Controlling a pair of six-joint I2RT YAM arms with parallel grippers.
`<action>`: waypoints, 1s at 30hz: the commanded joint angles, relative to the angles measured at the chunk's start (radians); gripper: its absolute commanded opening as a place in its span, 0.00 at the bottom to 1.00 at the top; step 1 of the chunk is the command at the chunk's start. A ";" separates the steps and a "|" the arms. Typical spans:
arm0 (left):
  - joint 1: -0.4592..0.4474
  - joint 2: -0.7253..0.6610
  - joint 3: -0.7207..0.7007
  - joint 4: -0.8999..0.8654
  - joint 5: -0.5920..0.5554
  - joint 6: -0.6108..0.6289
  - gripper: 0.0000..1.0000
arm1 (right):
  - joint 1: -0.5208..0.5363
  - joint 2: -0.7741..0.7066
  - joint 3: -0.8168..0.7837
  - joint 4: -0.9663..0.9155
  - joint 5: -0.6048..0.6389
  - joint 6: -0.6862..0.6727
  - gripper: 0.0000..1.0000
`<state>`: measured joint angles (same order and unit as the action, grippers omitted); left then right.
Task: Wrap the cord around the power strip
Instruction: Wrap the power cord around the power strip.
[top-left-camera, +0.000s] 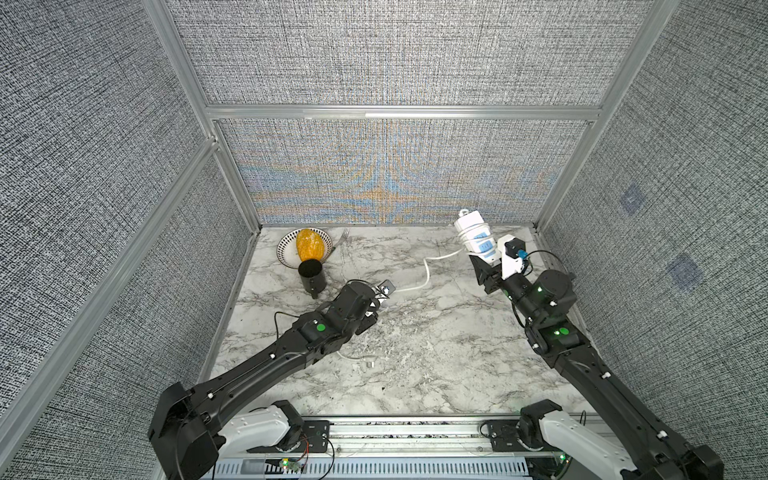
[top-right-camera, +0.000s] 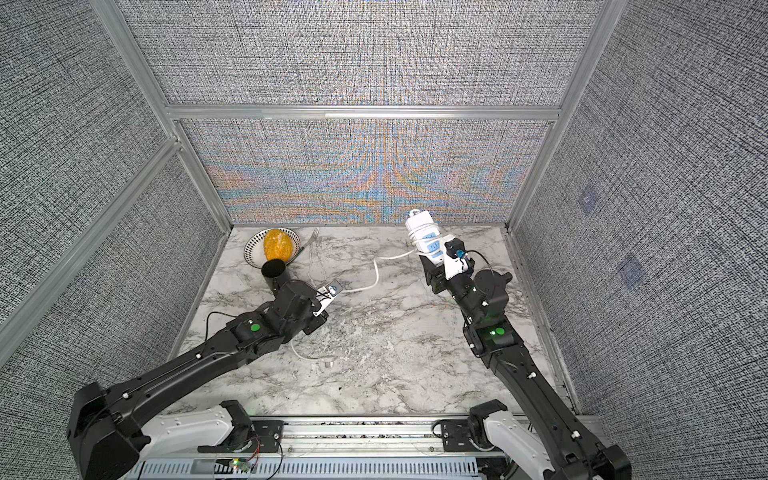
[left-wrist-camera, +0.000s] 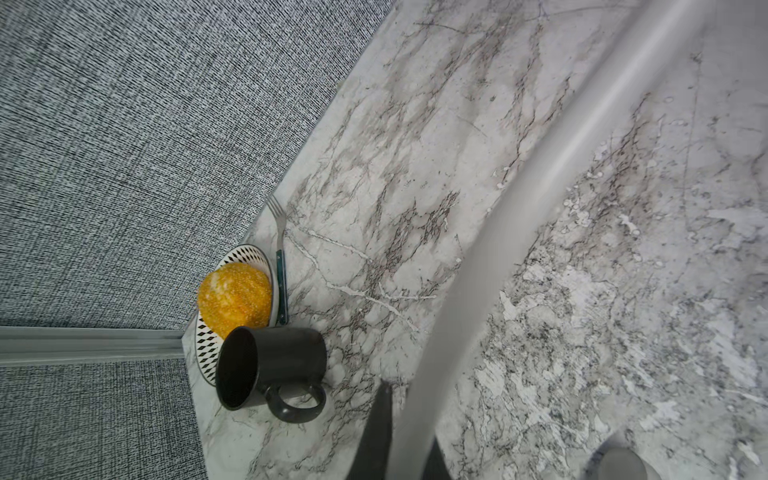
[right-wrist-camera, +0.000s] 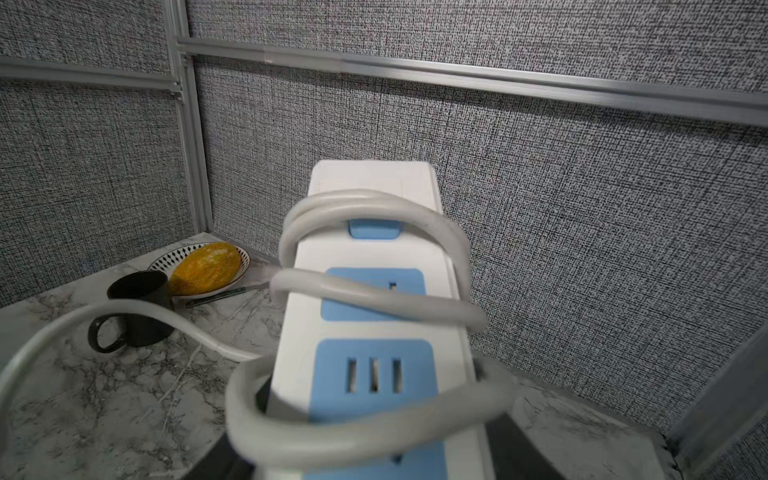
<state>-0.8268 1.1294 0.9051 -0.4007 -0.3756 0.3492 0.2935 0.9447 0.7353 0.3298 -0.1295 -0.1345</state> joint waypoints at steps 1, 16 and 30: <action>0.002 -0.057 0.029 -0.049 -0.025 0.045 0.01 | 0.000 0.032 0.027 -0.087 0.073 -0.051 0.00; -0.004 -0.101 0.283 -0.122 0.176 0.187 0.00 | 0.061 0.236 0.114 -0.324 0.032 -0.209 0.00; -0.007 0.040 0.544 -0.166 0.134 0.439 0.00 | 0.182 0.267 0.035 -0.445 -0.303 -0.432 0.00</action>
<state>-0.8379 1.1515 1.4212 -0.5793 -0.2119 0.7147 0.4622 1.2221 0.7952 -0.0814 -0.3054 -0.4999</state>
